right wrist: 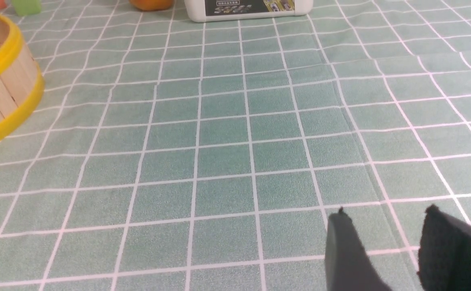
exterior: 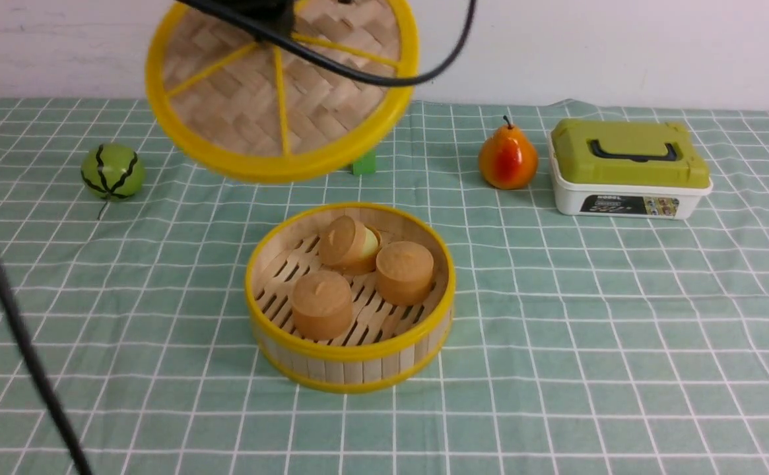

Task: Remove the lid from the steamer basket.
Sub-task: Use the left arm to place the steamer lid on the table

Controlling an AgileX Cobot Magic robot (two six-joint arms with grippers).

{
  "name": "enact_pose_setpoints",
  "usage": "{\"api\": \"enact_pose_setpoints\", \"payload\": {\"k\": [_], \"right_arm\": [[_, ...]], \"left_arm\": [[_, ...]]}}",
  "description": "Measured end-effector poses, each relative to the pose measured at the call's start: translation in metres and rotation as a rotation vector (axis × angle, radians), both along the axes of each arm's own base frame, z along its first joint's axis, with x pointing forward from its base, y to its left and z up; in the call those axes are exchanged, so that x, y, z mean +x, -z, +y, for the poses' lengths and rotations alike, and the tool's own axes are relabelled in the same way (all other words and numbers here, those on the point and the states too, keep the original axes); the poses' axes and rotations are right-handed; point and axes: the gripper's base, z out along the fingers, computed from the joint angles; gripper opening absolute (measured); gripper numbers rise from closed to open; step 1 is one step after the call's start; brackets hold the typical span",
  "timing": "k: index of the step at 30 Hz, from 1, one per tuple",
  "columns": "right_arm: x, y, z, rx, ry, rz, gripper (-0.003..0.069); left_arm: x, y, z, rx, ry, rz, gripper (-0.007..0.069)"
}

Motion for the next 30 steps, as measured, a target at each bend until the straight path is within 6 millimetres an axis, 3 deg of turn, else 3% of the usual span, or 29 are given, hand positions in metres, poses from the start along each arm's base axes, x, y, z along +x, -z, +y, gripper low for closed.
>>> {"api": "enact_pose_setpoints", "payload": {"k": [2,5,8,10,13,16,17,20,26,30], "right_arm": [[0.000,0.000,0.000,0.000,0.000,0.000,0.0241],[0.000,0.000,0.000,0.000,0.000,0.000,0.0241],[0.000,0.000,0.000,0.000,0.000,0.000,0.0241],[0.000,0.000,0.000,0.000,0.000,0.000,0.0241],[0.000,0.000,0.000,0.000,0.000,0.000,0.0241],[0.000,0.000,0.000,0.000,0.000,0.000,0.0241],[0.000,0.000,0.000,0.000,0.000,0.000,0.0241],[0.000,0.000,0.000,0.000,0.000,0.000,0.0241],[0.000,0.000,0.000,0.000,0.000,0.000,0.0241],[0.000,0.000,0.000,0.000,0.000,0.000,0.0241]], "left_arm": [[-0.007,0.002,0.025,-0.005,-0.071,0.029,0.0110],[-0.019,0.023,0.063,-0.019,-0.206,0.125,0.0110],[-0.029,0.069,0.101,-0.023,-0.377,0.286,0.0110],[-0.030,0.087,0.109,-0.015,-0.423,0.337,0.0110],[-0.026,0.150,0.131,-0.012,-0.526,0.427,0.0110],[-0.020,0.189,0.136,-0.027,-0.559,0.453,0.0110],[-0.019,0.191,0.135,-0.028,-0.559,0.454,0.0110],[-0.005,0.221,0.131,-0.054,-0.540,0.455,0.0110],[0.011,0.248,0.123,-0.113,-0.522,0.449,0.0110],[0.015,0.255,0.122,-0.126,-0.519,0.447,0.0110]]}}
